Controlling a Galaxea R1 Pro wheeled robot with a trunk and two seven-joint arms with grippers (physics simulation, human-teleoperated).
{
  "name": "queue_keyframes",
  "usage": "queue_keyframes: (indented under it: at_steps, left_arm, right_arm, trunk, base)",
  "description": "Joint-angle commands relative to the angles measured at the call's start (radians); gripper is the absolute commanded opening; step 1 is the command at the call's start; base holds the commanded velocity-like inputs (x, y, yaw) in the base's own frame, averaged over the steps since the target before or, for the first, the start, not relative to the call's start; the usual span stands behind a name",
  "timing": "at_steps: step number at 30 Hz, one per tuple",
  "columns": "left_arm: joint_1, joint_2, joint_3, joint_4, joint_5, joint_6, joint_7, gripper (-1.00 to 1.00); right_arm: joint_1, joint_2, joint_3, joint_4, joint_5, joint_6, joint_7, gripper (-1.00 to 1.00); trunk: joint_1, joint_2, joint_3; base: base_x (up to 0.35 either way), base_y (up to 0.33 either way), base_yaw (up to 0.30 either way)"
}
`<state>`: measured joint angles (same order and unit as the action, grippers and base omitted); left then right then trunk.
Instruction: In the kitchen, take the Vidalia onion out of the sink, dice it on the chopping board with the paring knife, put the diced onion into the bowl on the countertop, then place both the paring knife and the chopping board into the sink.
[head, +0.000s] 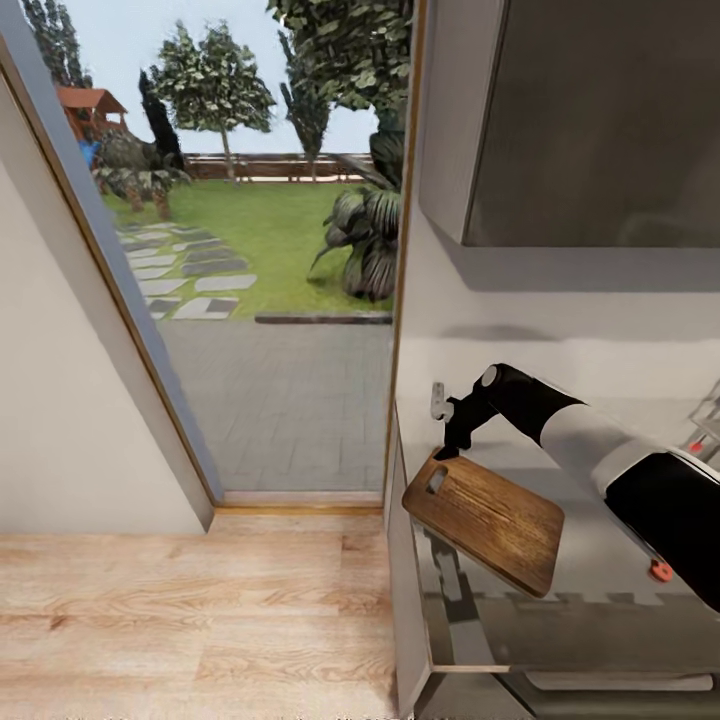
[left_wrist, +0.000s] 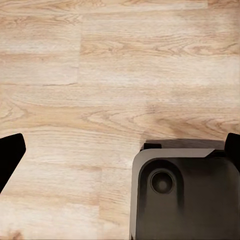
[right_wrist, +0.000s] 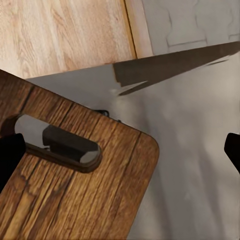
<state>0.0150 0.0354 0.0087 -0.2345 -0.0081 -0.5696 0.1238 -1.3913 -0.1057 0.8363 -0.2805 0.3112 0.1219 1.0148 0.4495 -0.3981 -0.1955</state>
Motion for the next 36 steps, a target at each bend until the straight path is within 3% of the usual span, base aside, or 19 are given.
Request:
queue_keyframes:
  at_steps: [1,36]
  left_arm:
    - [0.000,0.000,0.001,-0.002,-0.001,-0.001,0.002,1.00]
    - [0.000,0.000,0.001,-0.002,-0.001,-0.001,0.002,1.00]
  right_arm:
    - [0.000,-0.001,-0.003,-0.003,0.005,0.010,0.005,1.00]
    - [0.000,-0.007,-0.004,-0.003,0.006,0.007,0.004,1.00]
  trunk:
    - [0.001,-0.002,-0.003]
    - [0.001,-0.002,-0.060]
  base:
    - [0.000,0.000,0.000]
    - [0.000,0.000,0.000]
